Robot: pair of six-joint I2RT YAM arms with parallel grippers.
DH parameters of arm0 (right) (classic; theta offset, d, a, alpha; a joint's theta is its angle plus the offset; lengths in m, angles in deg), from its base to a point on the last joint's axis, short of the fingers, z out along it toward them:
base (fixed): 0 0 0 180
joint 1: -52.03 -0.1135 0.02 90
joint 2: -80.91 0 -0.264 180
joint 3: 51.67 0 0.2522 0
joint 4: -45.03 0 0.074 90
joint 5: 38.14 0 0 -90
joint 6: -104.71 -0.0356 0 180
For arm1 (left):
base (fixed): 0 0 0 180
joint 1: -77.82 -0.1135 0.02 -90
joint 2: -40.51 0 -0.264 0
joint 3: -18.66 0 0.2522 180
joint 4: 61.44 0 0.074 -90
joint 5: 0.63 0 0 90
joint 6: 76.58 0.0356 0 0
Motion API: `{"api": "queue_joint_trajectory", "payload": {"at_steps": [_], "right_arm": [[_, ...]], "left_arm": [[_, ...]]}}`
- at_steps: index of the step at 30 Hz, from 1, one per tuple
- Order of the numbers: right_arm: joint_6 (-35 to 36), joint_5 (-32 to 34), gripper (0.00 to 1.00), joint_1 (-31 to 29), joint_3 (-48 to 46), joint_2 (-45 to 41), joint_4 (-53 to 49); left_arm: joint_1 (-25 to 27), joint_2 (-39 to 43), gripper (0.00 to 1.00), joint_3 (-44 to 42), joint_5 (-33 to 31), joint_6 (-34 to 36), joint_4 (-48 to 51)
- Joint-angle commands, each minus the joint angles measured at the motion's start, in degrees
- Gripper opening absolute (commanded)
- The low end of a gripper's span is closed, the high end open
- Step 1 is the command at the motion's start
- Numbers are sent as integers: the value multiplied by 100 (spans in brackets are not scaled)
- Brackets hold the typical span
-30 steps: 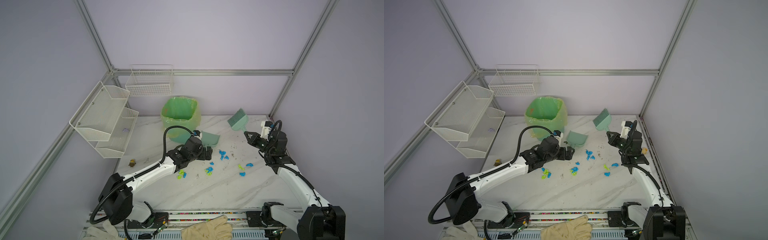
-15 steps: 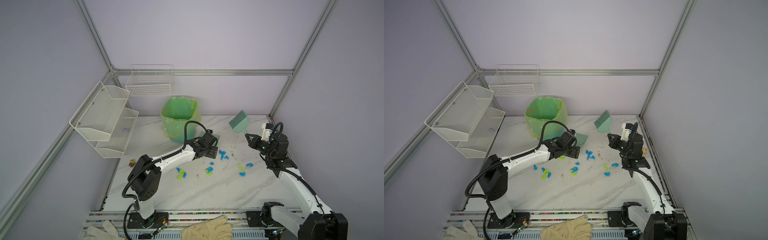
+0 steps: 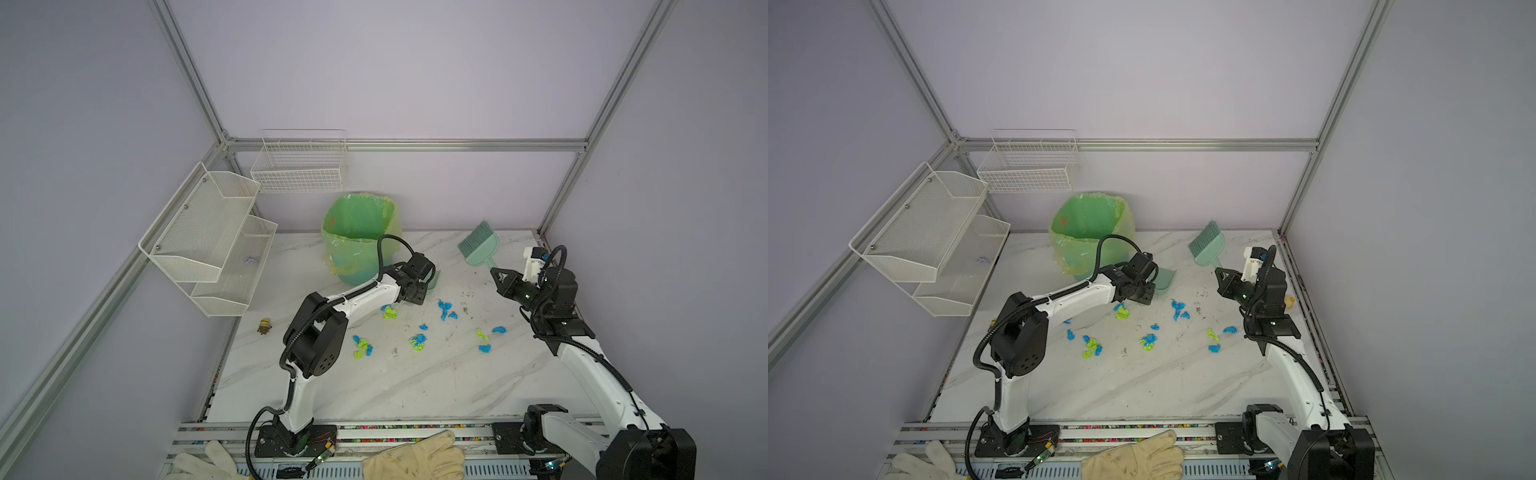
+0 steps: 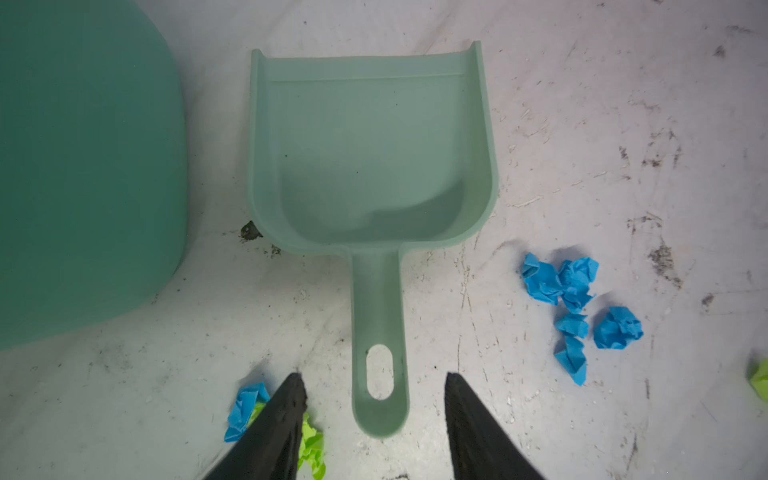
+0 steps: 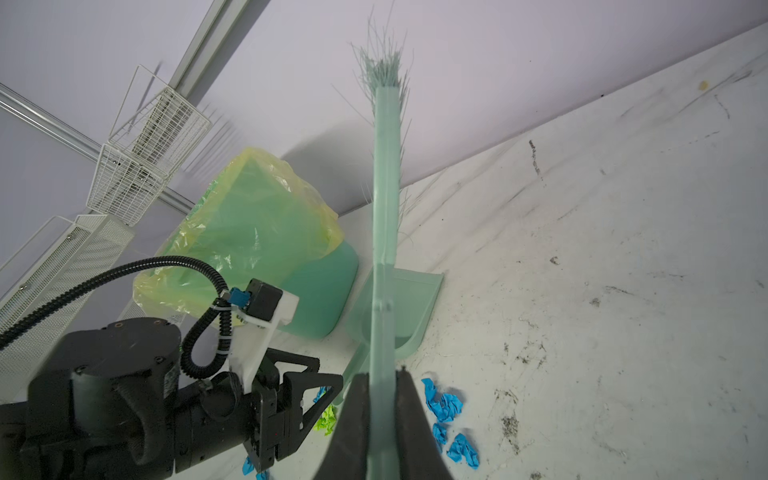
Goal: Sweep away the paper scraps from the table
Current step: 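Move the left gripper over the mint-green dustpan handle, then lower the left gripper onto the dustpan handle and close it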
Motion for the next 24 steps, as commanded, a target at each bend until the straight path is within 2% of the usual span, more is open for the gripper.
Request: {"api": "queue_joint_trajectory", "payload": {"at_steps": [1,10,13,19,24], "right_arm": [[97,-46,0,6,-34,-9,161],[84,-91,0,8,3,88,222],[66,-112,0,7,18,108,248],[66,-110,0,7,1,99,257],[57,-112,0,7,-8,86,257]], "left_arm": [[6,-68,46,657,-230,161,159],[-99,-310,42,752,-224,102,190],[-109,-372,37,784,-242,121,190],[-122,-528,36,917,-280,192,190],[-136,-663,28,1010,-320,271,190]]}}
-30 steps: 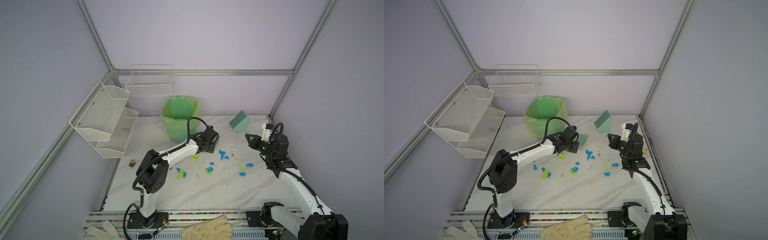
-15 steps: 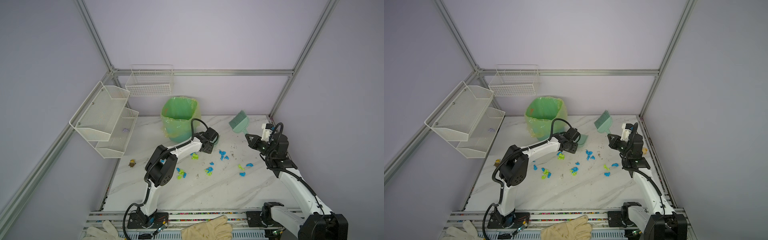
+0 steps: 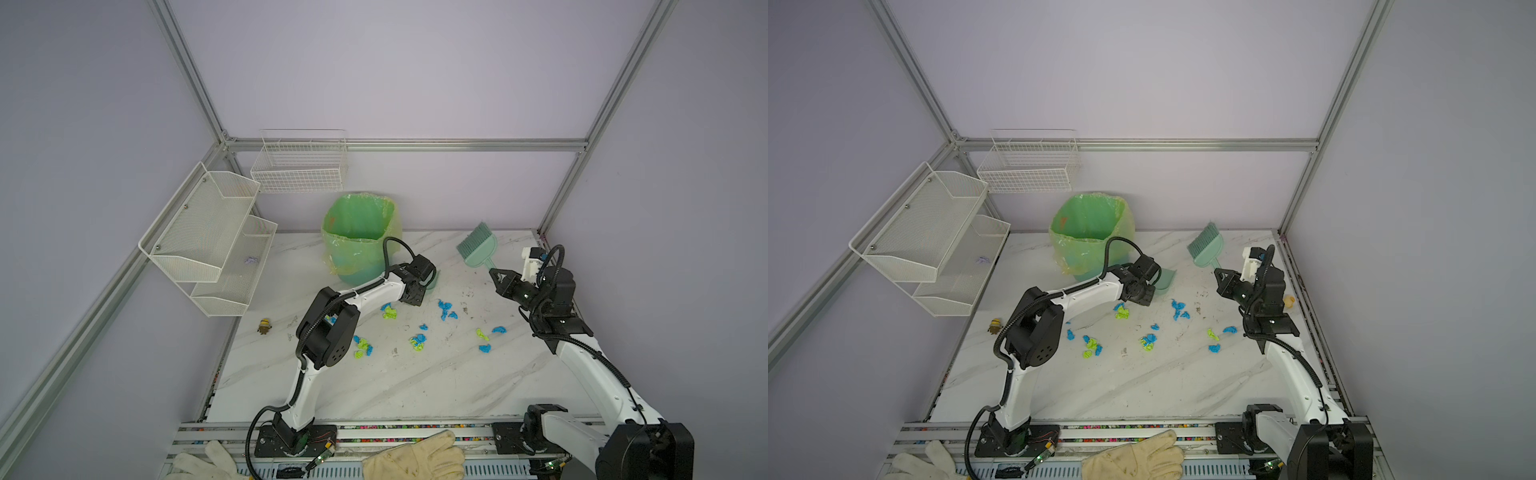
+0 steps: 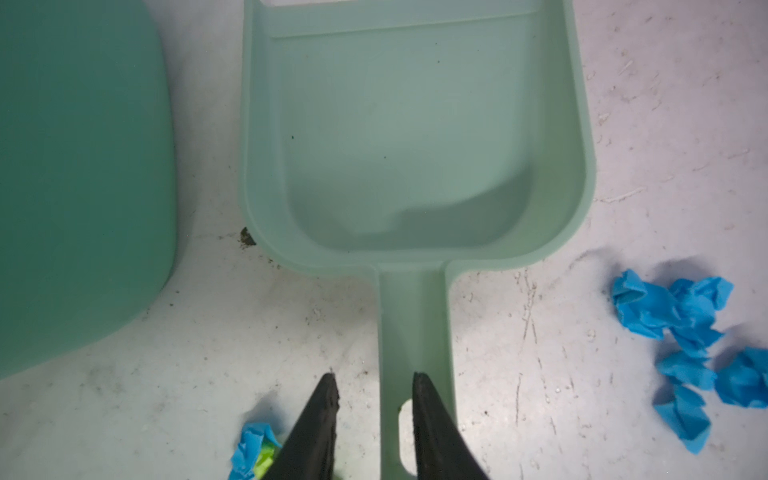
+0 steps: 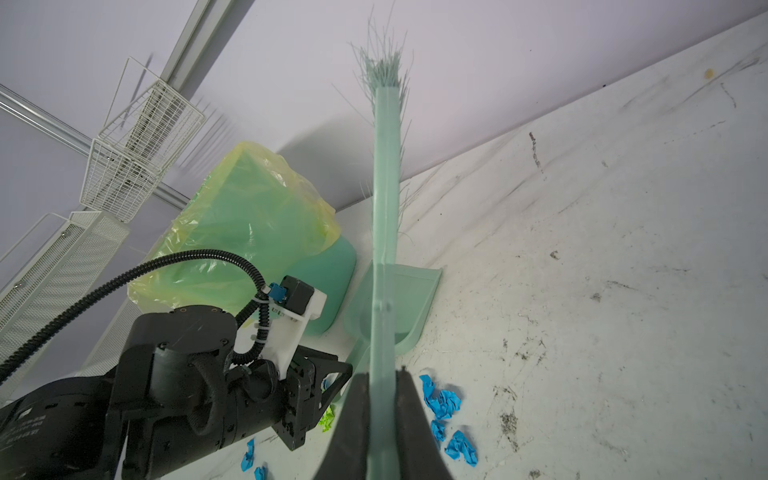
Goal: Sweep away the paper scraps from the table
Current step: 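Lower the left gripper onto the dustpan handle and close it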
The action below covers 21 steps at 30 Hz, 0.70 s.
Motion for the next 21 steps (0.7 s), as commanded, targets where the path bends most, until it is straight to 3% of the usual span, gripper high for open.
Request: {"api": "queue_joint_trajectory", "payload": {"at_steps": [1,12,21], "right_arm": [[49,-66,0,14,1,-31,234],[22,-88,0,10,2,1,282],[5,-54,0,9,-8,14,309]], "left_arm": [[-43,-51,28,634,-114,111,-20],[-44,-221,27,721,-200,128,-34],[-44,-263,19,724,-292,129,-36]]}}
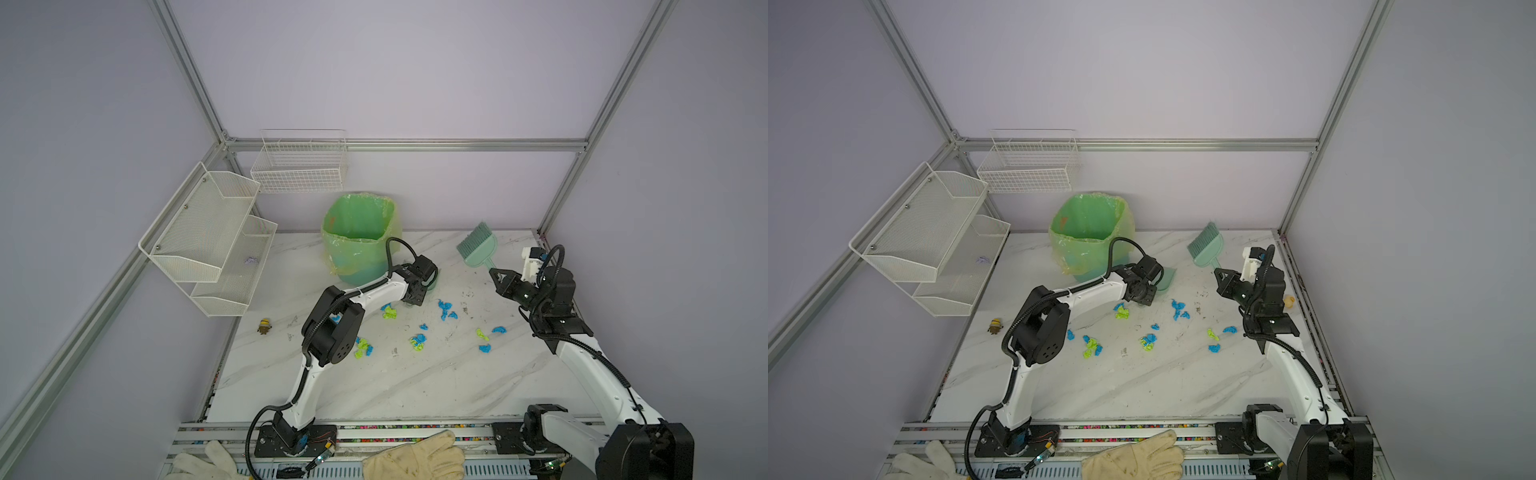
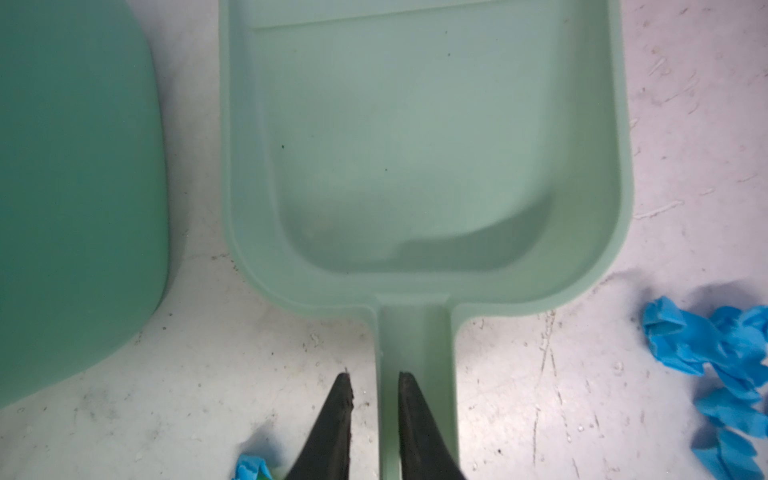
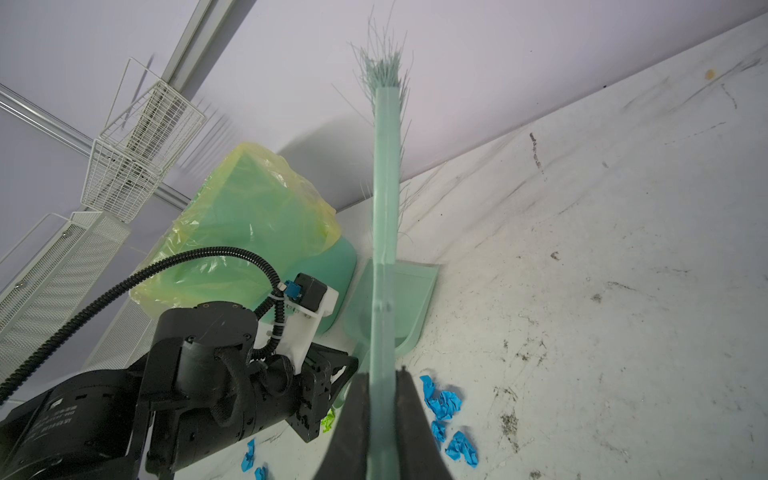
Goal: Sweep away the paper scraps from the table
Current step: 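Lower the left gripper onto the dustpan handle and close it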
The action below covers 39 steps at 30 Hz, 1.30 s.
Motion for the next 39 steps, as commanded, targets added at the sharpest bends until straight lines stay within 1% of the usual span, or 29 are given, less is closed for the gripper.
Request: {"api": "queue_joint_trajectory", "payload": {"at_steps": [1,9,13,16,21,24,26,28,31,35,39], "right_arm": [[9,-56,0,9,-8,15,297],[0,-69,0,9,-10,11,308],[0,-71,0,9,-9,-8,306],[0,-81,0,9,-8,-11,306],[0,-94,0,9,-6,-6,308],[0,-98,0,10,-8,-6,308],[-2,-95,0,9,-12,-12,306],[0,-95,0,7,-16,-17,306],[0,-108,0,10,-17,-18,312],[0,-122,0,11,-13,-11,315],[0,-126,0,10,-25,-20,323]], "left_arm": [[-37,-24,18,536,-151,75,-27],[-37,-51,13,538,-195,51,-9],[-37,-45,13,548,-199,51,-7],[-40,-19,16,553,-200,17,5],[-40,110,32,569,-88,-114,8],[-46,171,44,597,75,-196,6],[-41,202,49,614,194,-207,6],[-43,226,51,623,203,-207,14],[-46,270,55,638,35,-316,76],[-47,328,64,745,-170,-472,241],[-41,383,67,872,-408,-604,442]]}}
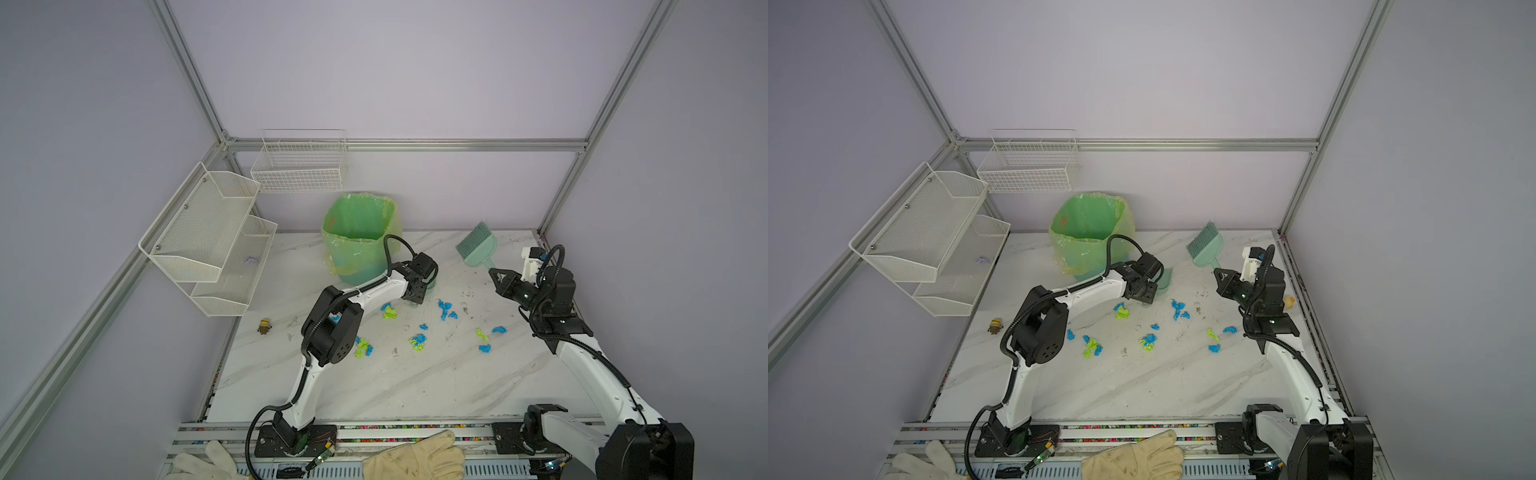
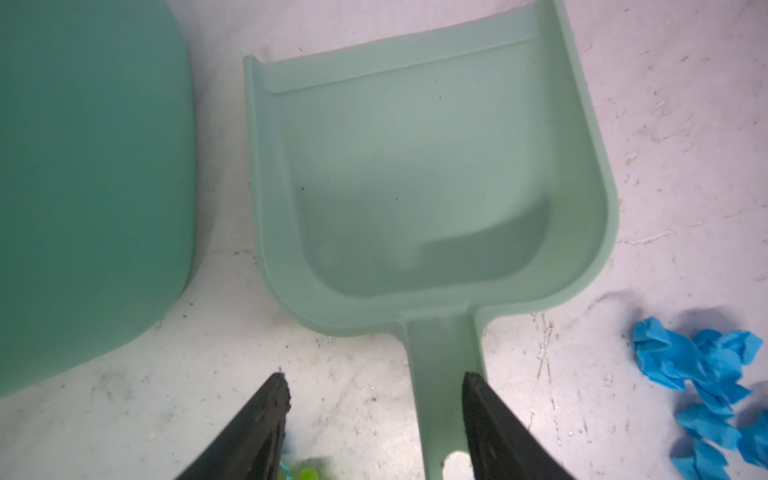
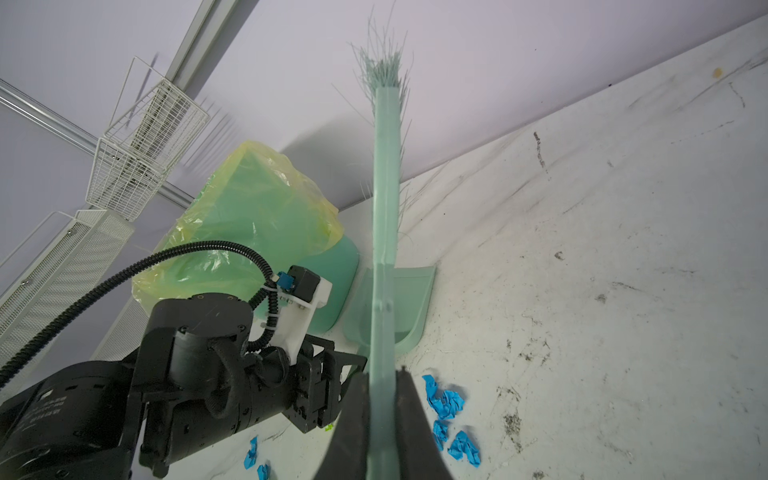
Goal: Sweep away the paper scraps from the table
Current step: 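Lower the left gripper onto the dustpan handle and close it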
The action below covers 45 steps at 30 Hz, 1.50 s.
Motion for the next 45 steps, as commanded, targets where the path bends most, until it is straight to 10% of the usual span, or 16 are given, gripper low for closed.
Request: {"api": "queue_joint_trajectory", "payload": {"at_steps": [1,11,45], "right_arm": [[7,-71,0,10,-30,-24,312],[-61,-129,0,4,-14,20,370],[-125,-176,0,9,-25,-12,392]], "left_arm": [[-26,390,67,637,-215,-206,191],[-13,231,66,710,966,-514,148],[83,-235,46,710,668,-418,187]]}}
